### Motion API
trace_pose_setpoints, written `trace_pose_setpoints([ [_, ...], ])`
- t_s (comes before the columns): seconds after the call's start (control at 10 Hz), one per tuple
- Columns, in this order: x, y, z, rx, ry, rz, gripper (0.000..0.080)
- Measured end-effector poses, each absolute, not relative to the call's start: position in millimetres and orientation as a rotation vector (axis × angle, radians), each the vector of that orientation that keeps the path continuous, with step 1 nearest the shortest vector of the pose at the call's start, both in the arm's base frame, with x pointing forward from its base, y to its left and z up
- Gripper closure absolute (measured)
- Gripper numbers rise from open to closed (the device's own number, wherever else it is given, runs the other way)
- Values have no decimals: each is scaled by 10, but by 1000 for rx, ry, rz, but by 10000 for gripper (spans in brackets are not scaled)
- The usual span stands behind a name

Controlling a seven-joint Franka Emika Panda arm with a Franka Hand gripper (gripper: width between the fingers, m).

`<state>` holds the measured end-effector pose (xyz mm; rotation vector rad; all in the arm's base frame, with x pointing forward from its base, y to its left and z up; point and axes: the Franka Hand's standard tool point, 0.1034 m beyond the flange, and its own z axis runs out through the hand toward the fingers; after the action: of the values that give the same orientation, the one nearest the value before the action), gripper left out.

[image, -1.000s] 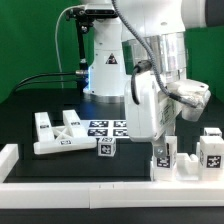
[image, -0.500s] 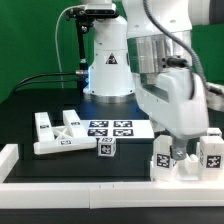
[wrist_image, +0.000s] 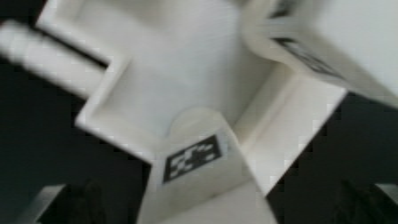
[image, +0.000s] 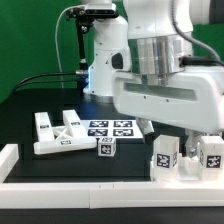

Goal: Assemble chair

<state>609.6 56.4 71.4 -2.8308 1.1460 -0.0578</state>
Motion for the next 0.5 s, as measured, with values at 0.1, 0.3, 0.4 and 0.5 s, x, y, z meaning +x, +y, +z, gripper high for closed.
trace_pose_setpoints([
  [0.1,6107,604,686,-2879,1057,-89,150],
  [0.3,6104,596,682,-2843,1133,-79,264],
  [0.4,6103,601,682,-2805,1217,-75,398],
  [0.5,6107,588,686,-2746,1334,-70,398],
])
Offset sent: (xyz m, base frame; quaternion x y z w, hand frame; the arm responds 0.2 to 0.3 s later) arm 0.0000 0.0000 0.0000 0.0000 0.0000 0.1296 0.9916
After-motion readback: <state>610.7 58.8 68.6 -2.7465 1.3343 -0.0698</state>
